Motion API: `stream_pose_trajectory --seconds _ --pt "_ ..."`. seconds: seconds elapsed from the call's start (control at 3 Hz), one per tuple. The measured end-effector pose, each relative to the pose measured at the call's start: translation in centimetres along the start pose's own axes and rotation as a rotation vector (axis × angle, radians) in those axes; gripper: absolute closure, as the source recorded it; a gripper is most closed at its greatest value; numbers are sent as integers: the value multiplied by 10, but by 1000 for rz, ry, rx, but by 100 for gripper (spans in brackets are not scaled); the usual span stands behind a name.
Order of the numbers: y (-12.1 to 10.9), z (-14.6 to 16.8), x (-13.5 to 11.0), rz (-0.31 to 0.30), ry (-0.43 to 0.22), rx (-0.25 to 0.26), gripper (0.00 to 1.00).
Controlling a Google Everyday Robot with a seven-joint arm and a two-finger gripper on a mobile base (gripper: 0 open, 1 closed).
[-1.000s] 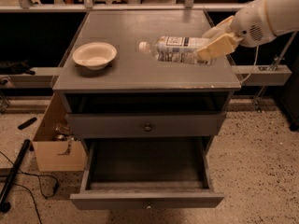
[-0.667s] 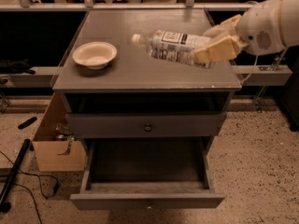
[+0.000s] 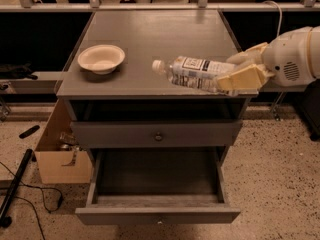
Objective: Place blue plastic bottle into middle drawer
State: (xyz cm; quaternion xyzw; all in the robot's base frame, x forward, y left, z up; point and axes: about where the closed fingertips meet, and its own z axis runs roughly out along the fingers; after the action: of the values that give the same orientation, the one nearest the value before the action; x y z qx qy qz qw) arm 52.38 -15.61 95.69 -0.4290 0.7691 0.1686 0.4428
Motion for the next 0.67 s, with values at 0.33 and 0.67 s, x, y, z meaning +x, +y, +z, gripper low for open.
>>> stream_pose_trajectory --seconds 0.33,0.67 --pt "27 17 18 37 -35 -19 100" --pt "54 35 60 114 -51 -15 100"
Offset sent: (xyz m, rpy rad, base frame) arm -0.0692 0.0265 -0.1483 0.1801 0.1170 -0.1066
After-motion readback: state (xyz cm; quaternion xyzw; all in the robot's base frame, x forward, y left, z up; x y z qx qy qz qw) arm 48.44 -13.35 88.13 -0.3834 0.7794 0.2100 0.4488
